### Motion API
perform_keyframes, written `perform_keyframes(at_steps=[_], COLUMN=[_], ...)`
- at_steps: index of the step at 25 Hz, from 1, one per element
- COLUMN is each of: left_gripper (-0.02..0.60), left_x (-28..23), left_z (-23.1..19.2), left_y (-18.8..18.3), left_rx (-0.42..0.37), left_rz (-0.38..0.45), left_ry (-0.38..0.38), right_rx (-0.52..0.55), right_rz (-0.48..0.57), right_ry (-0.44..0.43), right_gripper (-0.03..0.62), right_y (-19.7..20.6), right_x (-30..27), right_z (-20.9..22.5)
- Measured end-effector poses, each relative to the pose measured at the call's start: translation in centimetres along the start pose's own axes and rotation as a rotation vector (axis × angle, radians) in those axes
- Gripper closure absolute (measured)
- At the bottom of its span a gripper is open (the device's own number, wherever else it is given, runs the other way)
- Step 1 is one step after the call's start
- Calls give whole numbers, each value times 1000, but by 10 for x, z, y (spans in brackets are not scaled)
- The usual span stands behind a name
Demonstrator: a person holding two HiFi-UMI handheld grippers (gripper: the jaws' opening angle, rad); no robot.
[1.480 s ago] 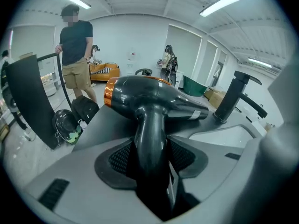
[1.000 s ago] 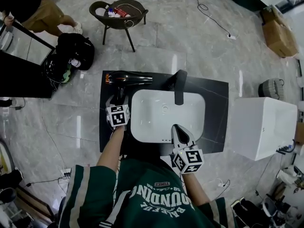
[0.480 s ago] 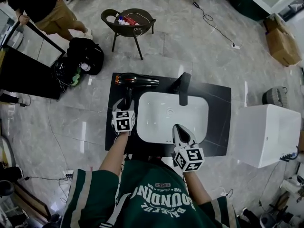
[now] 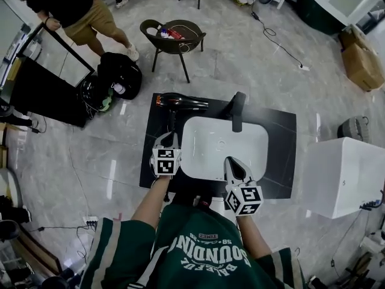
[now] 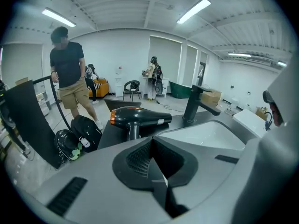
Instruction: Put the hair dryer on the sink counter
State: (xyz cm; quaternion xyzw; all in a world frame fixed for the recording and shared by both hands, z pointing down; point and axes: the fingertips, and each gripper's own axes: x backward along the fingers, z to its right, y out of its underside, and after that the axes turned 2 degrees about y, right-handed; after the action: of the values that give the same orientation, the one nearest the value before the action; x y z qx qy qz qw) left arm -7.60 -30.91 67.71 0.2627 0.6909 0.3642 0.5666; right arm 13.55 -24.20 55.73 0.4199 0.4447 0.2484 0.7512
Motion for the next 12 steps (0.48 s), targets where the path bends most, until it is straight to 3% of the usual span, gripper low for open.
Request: perform_keyframes(at_steps=[12], left_gripper=[571], left_x=[50], left_z=[44], left_y=[-15], left_rx=[-15], left_rz=[51], left_ry=[63], right_rx=[45], right_rz=[61], right_ry=[-26], right_gripper=[551], right_y=[-14], right_x=[22], right_z=[-1])
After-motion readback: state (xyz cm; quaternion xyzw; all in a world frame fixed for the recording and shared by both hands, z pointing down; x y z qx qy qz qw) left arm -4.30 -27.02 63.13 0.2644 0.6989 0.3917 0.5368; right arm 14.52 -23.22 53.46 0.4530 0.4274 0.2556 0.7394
